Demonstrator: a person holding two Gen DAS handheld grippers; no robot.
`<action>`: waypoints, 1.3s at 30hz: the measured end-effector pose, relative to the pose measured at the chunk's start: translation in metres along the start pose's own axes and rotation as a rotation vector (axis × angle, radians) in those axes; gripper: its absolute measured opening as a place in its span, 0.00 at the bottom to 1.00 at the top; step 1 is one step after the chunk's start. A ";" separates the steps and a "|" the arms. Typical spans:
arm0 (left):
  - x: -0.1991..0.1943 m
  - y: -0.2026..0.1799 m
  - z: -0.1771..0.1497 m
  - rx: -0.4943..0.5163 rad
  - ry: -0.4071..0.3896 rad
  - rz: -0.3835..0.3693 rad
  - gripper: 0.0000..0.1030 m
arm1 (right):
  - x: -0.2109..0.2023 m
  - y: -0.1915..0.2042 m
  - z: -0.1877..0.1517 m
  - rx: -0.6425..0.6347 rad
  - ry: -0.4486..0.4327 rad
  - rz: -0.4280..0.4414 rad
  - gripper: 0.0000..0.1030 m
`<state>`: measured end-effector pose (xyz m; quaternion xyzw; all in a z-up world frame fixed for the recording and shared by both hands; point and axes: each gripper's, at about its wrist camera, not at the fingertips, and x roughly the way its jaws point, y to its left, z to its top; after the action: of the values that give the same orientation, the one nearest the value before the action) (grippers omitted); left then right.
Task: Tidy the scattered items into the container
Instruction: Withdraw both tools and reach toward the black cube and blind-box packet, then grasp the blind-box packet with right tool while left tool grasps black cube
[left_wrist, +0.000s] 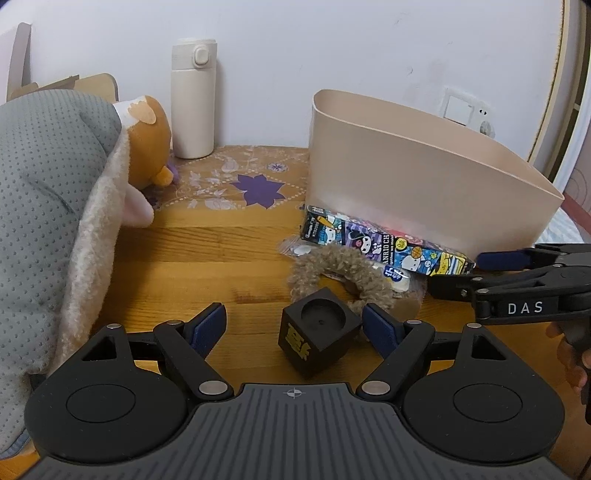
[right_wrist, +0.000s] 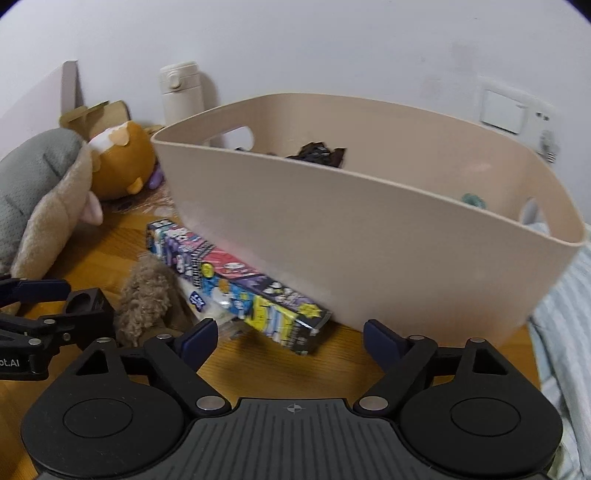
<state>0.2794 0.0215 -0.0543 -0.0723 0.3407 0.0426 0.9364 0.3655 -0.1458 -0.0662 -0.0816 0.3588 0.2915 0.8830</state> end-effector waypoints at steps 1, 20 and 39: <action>0.001 0.001 0.000 0.000 0.002 0.000 0.80 | 0.001 0.002 0.001 -0.008 0.004 0.019 0.80; 0.002 0.003 0.001 -0.013 -0.006 0.011 0.80 | 0.002 -0.003 0.007 -0.005 0.017 0.082 0.77; 0.007 0.003 -0.001 -0.023 0.008 0.026 0.80 | 0.023 -0.019 0.005 0.171 0.014 0.294 0.30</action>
<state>0.2834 0.0245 -0.0598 -0.0787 0.3449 0.0581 0.9335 0.3928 -0.1487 -0.0793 0.0452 0.3966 0.3852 0.8320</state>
